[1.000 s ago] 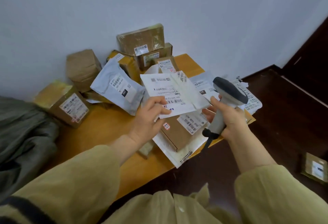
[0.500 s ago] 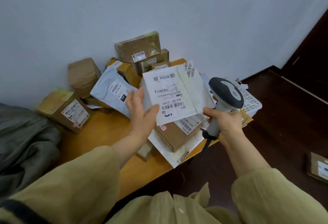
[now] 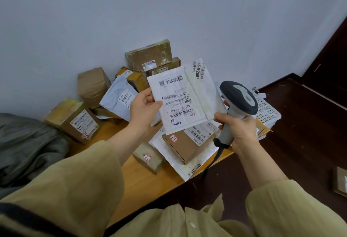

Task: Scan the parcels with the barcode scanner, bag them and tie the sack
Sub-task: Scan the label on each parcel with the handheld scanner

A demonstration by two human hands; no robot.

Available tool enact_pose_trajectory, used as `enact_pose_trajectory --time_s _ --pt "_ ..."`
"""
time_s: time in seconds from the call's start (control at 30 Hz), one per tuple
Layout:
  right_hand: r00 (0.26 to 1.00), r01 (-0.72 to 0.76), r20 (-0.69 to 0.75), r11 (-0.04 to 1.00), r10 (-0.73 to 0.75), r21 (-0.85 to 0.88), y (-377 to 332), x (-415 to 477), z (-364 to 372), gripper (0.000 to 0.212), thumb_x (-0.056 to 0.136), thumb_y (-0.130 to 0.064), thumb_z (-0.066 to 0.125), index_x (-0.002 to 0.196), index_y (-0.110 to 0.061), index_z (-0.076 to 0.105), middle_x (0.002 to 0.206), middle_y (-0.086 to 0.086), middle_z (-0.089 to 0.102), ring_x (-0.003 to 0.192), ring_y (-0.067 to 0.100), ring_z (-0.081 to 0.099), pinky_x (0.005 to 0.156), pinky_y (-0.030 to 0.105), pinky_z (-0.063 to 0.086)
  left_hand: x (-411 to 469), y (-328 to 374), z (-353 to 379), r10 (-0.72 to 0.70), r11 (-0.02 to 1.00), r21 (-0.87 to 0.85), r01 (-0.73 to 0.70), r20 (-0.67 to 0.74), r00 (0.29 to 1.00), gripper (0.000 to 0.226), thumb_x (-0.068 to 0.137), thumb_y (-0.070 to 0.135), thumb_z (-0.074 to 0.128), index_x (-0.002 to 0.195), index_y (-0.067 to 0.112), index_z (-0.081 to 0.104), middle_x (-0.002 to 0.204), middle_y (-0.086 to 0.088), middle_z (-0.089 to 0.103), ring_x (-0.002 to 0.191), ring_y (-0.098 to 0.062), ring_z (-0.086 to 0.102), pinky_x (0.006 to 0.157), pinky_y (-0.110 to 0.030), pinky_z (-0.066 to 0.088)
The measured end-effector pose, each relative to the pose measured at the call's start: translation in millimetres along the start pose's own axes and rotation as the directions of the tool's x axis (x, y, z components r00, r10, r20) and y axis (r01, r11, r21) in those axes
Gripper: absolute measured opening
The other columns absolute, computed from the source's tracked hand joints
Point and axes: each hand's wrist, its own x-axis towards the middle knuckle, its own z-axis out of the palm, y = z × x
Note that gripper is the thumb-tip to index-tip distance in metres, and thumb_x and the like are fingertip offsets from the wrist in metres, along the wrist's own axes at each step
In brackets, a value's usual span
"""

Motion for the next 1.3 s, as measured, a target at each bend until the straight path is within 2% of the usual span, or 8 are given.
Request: enact_pose_trajectory --time_s 0.2,0.27,0.37,0.47,0.53,0.67,0.87,1.3 --pt "1.0 0.021 -0.017 1.0 -0.022 -0.011 0.6 -0.7 -1.1 0.024 0.072 0.005 0.074 0.078 -0.015 0.064 0.076 0.005 0.066 0.063 0.018 0.061 0.056 0.03 0.049 -2.0 -0.8 2.9 -0.018 0.965 0.262 0.013 0.017 1.0 0.069 0.083 0.002 0.067 0.142 0.013 0.033 0.13 -0.007 0.05 0.126 -0.024 0.047 0.104 -0.042 0.042" --pt "0.998 0.059 0.014 0.996 -0.058 -0.071 0.2 -2.6 0.5 0.026 0.071 0.007 0.074 0.076 -0.016 0.064 0.074 0.002 0.065 0.062 0.017 0.058 0.055 0.029 0.05 -4.9 6.2 4.1 0.159 0.783 0.607 -0.136 0.016 0.987 0.086 0.079 0.016 0.071 0.148 0.016 0.02 0.148 -0.009 0.02 0.14 -0.026 0.017 0.114 -0.042 0.021" --pt "0.986 0.144 0.105 0.972 -0.126 -0.186 -0.2 -4.4 5.7 0.029 0.07 0.008 0.076 0.075 -0.019 0.064 0.072 0.0 0.065 0.061 0.017 0.058 0.054 0.029 0.048 -3.1 30.4 12.3 0.45 0.317 0.774 -0.547 0.385 0.806 0.081 0.073 0.032 0.056 0.147 0.021 0.028 0.155 -0.008 0.015 0.144 -0.028 0.003 0.117 -0.048 -0.004" --pt "0.975 0.184 0.169 0.948 -0.143 -0.26 -0.6 -7.2 11.2 0.029 0.07 0.007 0.076 0.078 -0.017 0.064 0.072 -0.003 0.065 0.065 0.016 0.06 0.058 0.031 0.051 2.1 59.7 24.3 0.19 -0.022 0.692 -0.721 0.711 0.677 0.058 0.081 0.033 0.051 0.139 0.028 0.045 0.139 0.004 0.048 0.141 -0.019 0.024 0.113 -0.043 -0.015" --pt "0.975 0.186 0.168 0.948 -0.146 -0.258 -1.7 -7.6 11.9 0.027 0.071 0.006 0.077 0.078 -0.017 0.064 0.073 -0.002 0.066 0.066 0.017 0.062 0.06 0.034 0.054 4.2 73.3 29.2 0.017 -0.064 0.664 -0.745 0.747 0.664 0.039 0.089 0.024 0.052 0.128 0.03 0.056 0.114 0.008 0.062 0.126 -0.019 0.044 0.113 -0.033 0.007" --pt "0.984 0.158 0.116 0.969 -0.138 -0.191 -5.4 -5.5 3.6 0.013 0.076 -0.005 0.077 0.085 -0.012 0.07 0.08 0.0 0.07 0.075 0.019 0.065 0.057 0.03 0.056 17.3 78.2 20.5 0.202 0.112 0.787 -0.607 0.58 0.789 0.017 0.092 0.02 0.05 0.102 0.024 0.063 0.092 0.005 0.063 0.09 -0.022 0.059 0.074 -0.034 0.048" --pt "0.969 0.007 0.243 0.988 0.032 -0.154 -23.7 -21.6 -4.4 0.019 0.084 -0.026 0.071 0.083 -0.007 0.067 0.067 0.014 0.067 0.056 0.024 0.061 0.065 0.037 0.056 44.8 57.4 -1.6 0.075 0.912 0.395 -0.112 0.108 0.991 0.011 0.084 0.006 0.067 0.089 0.016 0.065 0.099 -0.013 0.071 0.082 -0.024 0.068 0.078 -0.041 0.057" --pt "0.95 0.001 0.309 0.986 0.051 -0.165 -27.5 -29.0 3.8 0.013 0.076 0.001 0.073 0.078 -0.008 0.063 0.05 0.007 0.045 0.039 0.016 0.038 0.05 0.03 0.045 49.8 38.7 -7.6 -0.021 0.983 0.183 0.03 -0.047 0.999 0.024 0.088 0.005 0.063 0.111 0.002 0.065 0.103 -0.009 0.068 0.091 -0.022 0.067 0.082 -0.036 0.055"
